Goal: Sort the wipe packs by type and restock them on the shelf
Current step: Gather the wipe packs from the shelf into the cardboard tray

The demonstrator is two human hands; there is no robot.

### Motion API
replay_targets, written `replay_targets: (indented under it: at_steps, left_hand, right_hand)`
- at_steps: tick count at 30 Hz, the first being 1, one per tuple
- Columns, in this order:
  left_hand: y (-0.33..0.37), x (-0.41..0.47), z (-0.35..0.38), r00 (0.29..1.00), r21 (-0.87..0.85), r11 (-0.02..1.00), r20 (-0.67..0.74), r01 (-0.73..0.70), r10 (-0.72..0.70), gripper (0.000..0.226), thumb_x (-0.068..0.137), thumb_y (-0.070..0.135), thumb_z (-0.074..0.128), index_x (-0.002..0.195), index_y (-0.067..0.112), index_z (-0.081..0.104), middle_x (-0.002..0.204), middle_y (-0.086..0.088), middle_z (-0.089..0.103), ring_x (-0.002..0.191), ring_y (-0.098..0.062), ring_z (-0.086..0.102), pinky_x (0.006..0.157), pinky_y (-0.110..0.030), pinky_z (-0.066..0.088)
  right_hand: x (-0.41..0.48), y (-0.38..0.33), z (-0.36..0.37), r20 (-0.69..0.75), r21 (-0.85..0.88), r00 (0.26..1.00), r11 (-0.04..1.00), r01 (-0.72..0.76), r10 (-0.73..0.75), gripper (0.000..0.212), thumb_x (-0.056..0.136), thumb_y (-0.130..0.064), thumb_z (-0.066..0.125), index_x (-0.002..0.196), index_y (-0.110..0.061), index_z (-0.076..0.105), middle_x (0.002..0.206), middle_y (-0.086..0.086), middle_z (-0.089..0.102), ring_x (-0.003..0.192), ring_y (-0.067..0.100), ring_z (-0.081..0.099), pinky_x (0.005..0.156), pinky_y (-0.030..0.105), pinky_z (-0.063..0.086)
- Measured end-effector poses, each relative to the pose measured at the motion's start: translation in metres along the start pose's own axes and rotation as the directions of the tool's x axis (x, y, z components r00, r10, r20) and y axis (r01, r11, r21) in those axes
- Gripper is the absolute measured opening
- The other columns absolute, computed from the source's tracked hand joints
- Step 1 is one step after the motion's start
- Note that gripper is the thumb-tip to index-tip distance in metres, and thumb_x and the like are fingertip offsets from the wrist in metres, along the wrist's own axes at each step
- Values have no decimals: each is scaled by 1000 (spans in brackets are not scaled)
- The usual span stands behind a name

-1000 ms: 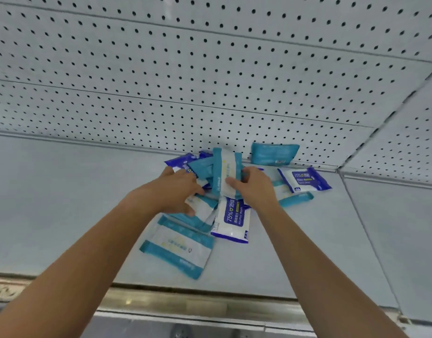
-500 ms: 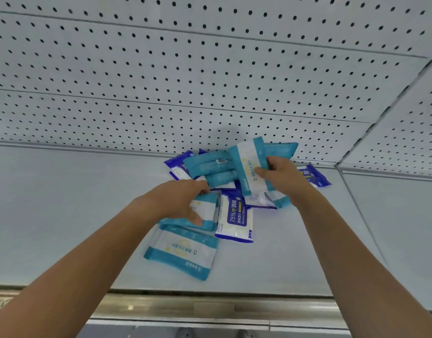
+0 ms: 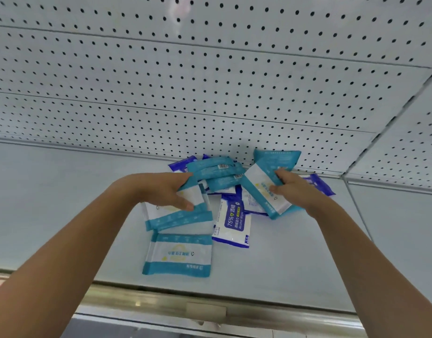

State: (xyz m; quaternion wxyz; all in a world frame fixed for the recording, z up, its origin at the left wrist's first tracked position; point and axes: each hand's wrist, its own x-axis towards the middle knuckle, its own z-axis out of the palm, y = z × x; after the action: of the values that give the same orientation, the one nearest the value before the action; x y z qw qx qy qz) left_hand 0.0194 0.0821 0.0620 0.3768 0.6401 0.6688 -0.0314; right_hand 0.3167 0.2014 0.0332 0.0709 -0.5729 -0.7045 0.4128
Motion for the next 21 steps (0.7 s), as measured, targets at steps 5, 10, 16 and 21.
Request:
replay_targets:
  at_steps: [5, 10, 16, 21]
  left_hand:
    - [20, -22, 23, 972, 96, 995, 229, 36, -57, 47, 84, 46, 75, 123, 29, 55, 122, 12, 65, 111, -13, 63, 99, -36, 51]
    - [22, -20, 55, 977, 278, 953, 137, 121, -164, 68, 83, 54, 73, 139, 28, 44, 135, 9, 50, 115, -13, 50, 102, -32, 42]
    - [21, -22, 59, 964, 317, 937, 167, 146, -206, 72, 79, 55, 77, 139, 31, 46, 136, 10, 52, 122, -15, 50, 104, -33, 42]
    - [19, -21, 55, 941, 284, 949, 260, 137, -214, 68, 76, 54, 79, 133, 30, 51, 129, 9, 56, 115, -14, 54, 96, -30, 47]
  right_hand:
    - [0, 6, 6, 40, -117, 999, 993, 34, -29, 35, 98, -20, 57, 132, -21, 50, 113, -2, 57, 88, 7, 57, 73, 27, 51]
    - [-3, 22, 13, 117, -259, 992, 963, 74, -45, 33, 97, -31, 57, 130, -28, 54, 107, -6, 58, 88, 7, 56, 71, 23, 49]
    - [1, 36, -17, 65, -332, 996, 940, 77, -59, 25, 98, -32, 58, 121, -23, 54, 99, -7, 57, 84, 6, 54, 65, 19, 43]
    - [10, 51, -57, 118, -481, 993, 874, 74, -19, 27, 98, -29, 54, 124, -19, 54, 123, 4, 61, 103, 18, 57, 84, 29, 47]
